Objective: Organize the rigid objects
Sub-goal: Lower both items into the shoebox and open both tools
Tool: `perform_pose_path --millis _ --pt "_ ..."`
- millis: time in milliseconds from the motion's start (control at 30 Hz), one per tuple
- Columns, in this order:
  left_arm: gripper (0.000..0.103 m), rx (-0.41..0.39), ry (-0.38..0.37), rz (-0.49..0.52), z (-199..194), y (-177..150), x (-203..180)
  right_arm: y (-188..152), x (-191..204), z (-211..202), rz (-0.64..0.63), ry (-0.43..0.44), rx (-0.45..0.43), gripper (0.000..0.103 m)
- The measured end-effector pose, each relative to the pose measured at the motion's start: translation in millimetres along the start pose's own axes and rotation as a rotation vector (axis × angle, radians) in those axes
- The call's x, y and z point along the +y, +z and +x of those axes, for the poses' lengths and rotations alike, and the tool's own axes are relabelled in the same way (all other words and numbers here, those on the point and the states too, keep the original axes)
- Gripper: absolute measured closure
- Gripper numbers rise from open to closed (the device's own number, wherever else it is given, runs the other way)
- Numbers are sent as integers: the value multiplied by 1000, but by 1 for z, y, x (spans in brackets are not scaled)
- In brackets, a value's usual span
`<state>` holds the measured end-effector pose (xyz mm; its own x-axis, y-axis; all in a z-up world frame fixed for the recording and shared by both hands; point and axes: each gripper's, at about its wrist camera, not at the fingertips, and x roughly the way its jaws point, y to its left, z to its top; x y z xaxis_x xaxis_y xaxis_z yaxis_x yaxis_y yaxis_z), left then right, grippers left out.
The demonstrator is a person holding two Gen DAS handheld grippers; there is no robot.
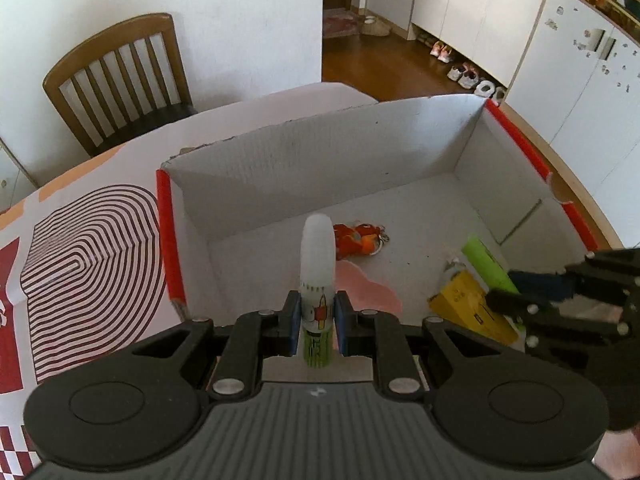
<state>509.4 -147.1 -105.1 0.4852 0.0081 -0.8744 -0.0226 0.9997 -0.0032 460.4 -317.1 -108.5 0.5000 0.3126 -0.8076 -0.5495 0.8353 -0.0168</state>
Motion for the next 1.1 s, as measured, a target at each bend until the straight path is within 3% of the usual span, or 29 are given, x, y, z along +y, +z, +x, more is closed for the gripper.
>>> perform_pose_path --millis 267,633,767,1100 --pt "86 46 12 -11 26 2 -1 2 -7 2 8 15 7 88" --pt "86 91 17 -20 40 1 1 5 -16 1 57 27 2 76" --pt "86 90 12 -40 38 2 3 3 -15 0 54 38 2 66" --pt "86 38 -30 -83 12 -2 3 2 -14 -13 63 69 -23 59"
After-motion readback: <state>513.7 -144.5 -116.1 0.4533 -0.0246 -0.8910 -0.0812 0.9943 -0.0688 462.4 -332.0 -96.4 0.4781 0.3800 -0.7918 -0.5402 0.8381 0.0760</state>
